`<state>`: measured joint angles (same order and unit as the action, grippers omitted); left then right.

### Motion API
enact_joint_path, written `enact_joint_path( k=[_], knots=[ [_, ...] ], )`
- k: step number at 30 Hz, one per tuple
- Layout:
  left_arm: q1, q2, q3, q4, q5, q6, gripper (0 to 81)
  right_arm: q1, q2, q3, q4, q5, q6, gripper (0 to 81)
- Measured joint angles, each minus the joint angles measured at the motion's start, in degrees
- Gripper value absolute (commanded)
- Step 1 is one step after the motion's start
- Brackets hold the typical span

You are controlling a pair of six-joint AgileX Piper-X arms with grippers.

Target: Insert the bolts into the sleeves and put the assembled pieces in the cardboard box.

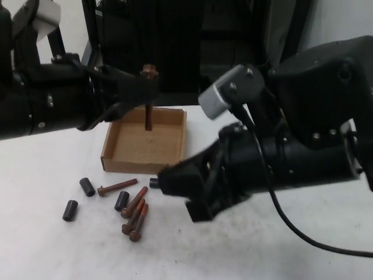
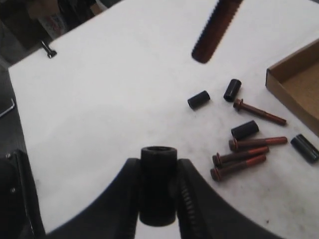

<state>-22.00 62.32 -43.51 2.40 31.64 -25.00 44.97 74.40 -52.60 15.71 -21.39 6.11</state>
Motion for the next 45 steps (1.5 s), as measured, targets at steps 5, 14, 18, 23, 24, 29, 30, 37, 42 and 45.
enact_joint_path(
  k=[5, 14, 18, 23, 24, 29, 30, 37, 42, 45],
  knots=[
    [0.00, 0.00, 0.00, -0.40, 0.46, -0.32, 0.8, 0.00, 0.24, 0.00, -4.93, -0.21, 2.26, 0.3],
    [0.00, 0.00, 0.00, -0.71, 0.65, -0.41, 0.8, 0.00, 0.24, 0.00, -7.83, 1.38, 3.84, 0.3],
    [0.00, 0.00, 0.00, -0.71, 1.12, -0.41, 0.8, 0.00, 0.24, 0.00, -7.98, 2.79, 3.84, 0.3],
    [0.00, 0.00, 0.00, -0.71, 1.10, -0.78, 0.8, 0.00, 0.24, 0.00, -7.98, 4.32, 3.84, 0.3],
    [0.00, 0.00, 0.00, -0.71, 1.10, -1.22, 0.8, 0.00, 0.24, 0.00, -7.98, 4.72, 3.84, 0.3],
    [0.00, 0.00, 0.00, -0.71, 1.17, -2.28, 0.8, 0.00, 0.24, 0.00, -7.98, 5.21, 3.84, 0.3],
    [0.00, 0.00, 0.00, -0.71, 1.17, -2.54, 0.8, 0.00, 0.24, 0.00, -7.98, 5.21, 3.84, 0.3],
    [0.00, 0.00, 0.00, -0.71, 2.35, -3.14, 0.8, 0.00, 0.24, 0.00, -7.98, 5.72, 3.84, 0.3],
    [0.00, 0.00, 0.00, -0.99, 2.38, -3.27, 0.8, 0.00, 0.24, 0.00, -9.77, 6.09, 4.94, 0.3],
    [0.00, 0.00, 0.00, -1.15, 2.38, -3.27, 0.8, 0.00, 0.24, 0.00, -10.58, 6.49, 5.58, 0.3]
  ],
)
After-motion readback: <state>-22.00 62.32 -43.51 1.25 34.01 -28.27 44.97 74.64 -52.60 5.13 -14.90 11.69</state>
